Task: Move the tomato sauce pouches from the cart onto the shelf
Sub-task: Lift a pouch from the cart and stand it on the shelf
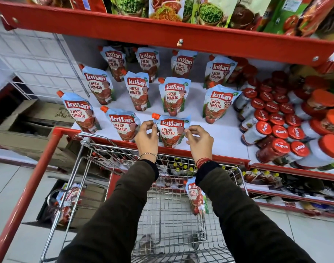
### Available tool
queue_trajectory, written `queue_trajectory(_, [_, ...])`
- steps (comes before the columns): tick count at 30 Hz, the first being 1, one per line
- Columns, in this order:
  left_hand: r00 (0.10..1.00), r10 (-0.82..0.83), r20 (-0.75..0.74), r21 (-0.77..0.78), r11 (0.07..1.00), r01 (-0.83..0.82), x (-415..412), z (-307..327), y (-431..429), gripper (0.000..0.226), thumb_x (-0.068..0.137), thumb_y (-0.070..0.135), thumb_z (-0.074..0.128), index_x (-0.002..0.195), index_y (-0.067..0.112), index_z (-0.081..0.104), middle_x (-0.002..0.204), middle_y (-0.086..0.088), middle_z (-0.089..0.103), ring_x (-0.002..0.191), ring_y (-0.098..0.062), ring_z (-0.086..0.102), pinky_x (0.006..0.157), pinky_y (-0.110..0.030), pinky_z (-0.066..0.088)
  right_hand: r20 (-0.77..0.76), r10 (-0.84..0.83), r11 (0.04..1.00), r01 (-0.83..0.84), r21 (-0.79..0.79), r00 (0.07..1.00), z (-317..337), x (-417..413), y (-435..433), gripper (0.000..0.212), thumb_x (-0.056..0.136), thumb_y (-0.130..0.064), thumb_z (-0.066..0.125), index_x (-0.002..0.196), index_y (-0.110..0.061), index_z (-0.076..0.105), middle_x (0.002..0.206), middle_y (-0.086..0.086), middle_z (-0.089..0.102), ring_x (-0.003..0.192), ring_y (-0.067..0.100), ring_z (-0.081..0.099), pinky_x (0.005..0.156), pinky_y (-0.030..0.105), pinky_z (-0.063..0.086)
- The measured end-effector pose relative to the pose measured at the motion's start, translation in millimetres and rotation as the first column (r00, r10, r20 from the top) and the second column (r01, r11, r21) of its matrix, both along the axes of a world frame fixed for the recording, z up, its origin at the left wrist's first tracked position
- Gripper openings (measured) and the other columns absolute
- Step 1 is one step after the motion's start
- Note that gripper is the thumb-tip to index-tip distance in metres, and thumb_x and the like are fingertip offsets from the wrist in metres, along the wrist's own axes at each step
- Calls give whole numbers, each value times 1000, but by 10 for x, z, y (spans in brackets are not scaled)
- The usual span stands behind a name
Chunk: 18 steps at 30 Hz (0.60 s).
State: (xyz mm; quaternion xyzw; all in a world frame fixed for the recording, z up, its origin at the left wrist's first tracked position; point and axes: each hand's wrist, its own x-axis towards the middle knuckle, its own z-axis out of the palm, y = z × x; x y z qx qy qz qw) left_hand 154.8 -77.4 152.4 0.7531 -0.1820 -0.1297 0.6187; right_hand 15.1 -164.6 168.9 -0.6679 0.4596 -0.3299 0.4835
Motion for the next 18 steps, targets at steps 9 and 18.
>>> queue_trajectory(9, [1000,25,-19,-57,998,-26,-168,10,65,25,96,17,57,120,11,63,117,-12,70,105,-26,68,91,-35,61,-8,38,999,-38,5,999,-55,-94,43,14,90,-27,70,101,-18,69,97,0,73,85,25,74,80,49,63])
queue_trajectory(18, [997,81,20,-62,995,-80,-515,-214,227,26,96,21,57,122,15,59,122,-8,64,106,-17,63,83,-10,49,-20,23,999,-22,44,1000,-233,-406,156,14,91,-25,69,103,-19,70,89,-14,70,84,14,72,80,45,63])
